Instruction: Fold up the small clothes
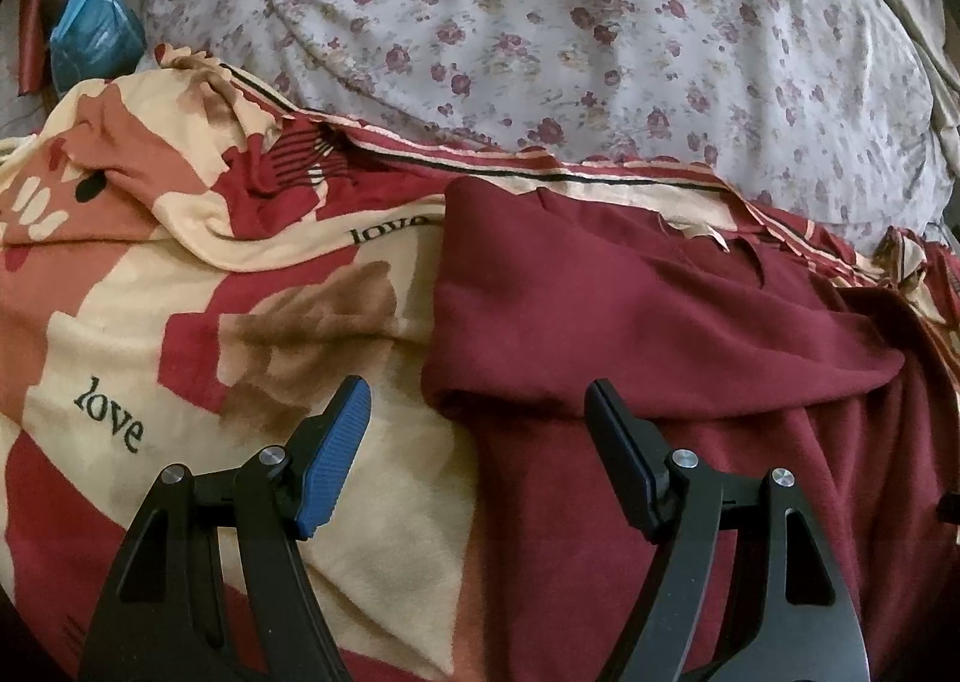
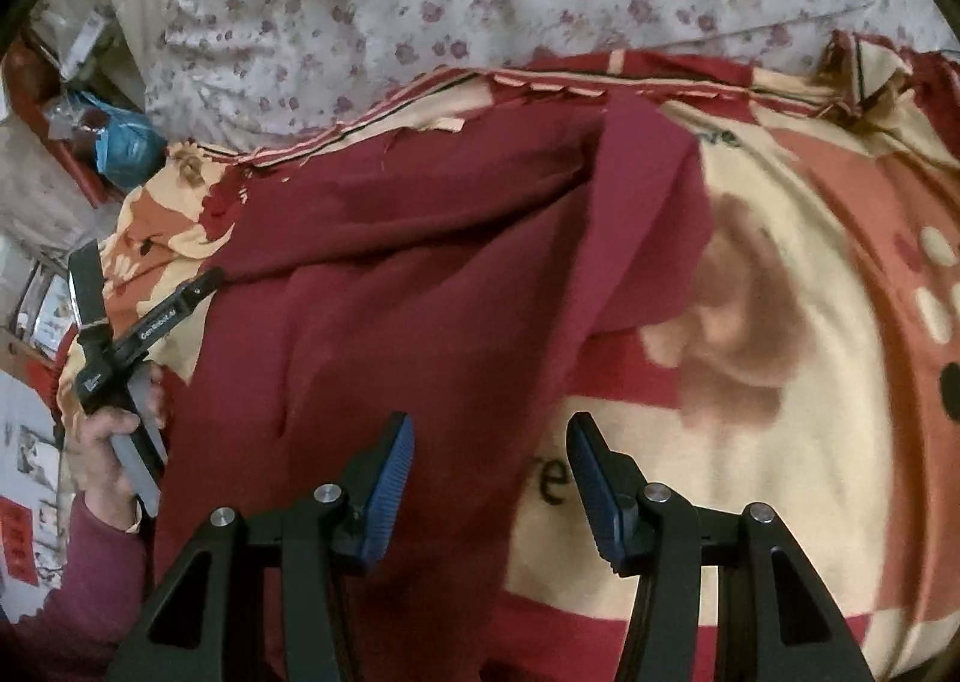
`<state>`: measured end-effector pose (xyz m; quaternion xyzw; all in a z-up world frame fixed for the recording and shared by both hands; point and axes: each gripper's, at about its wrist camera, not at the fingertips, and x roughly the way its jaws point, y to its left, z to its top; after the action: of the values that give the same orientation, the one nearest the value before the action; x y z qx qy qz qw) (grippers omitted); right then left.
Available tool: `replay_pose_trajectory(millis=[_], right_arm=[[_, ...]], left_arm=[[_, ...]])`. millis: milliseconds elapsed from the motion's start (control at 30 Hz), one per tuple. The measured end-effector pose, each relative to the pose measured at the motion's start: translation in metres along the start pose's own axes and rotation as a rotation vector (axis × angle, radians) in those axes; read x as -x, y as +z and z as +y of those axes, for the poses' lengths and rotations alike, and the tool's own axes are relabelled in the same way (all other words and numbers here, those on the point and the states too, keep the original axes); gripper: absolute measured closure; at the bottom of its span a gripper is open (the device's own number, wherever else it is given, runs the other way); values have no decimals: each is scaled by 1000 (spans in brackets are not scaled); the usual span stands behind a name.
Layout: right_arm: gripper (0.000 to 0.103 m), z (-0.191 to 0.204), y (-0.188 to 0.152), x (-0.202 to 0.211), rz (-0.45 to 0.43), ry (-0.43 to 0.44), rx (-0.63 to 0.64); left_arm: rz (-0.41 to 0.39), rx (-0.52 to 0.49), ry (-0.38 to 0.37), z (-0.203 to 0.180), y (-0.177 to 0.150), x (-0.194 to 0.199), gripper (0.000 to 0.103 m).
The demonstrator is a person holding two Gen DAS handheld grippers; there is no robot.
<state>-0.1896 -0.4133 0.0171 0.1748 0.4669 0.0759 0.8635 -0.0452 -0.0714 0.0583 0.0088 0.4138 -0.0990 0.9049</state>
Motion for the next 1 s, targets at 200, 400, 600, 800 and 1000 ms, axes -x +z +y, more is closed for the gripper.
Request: replay_pose_trajectory(millis=[200, 400, 600, 800, 1000], right_arm=[[70, 14, -2, 1, -41, -29, 56], [70, 16, -2, 1, -28, -2, 36], [61, 33, -11, 13, -16, 44, 100], [52, 46, -27, 13, 40, 91, 154], [52, 60, -50, 20, 87, 134, 242]], left_arm=[[-9, -9, -2, -2, 1, 1, 28], [-12, -28, 6, -4, 2, 1, 28], [-3, -34, -11, -6, 1, 0, 28], [3, -48, -39, -10, -2, 5, 28], [29, 13, -189, -8, -3, 24, 28]])
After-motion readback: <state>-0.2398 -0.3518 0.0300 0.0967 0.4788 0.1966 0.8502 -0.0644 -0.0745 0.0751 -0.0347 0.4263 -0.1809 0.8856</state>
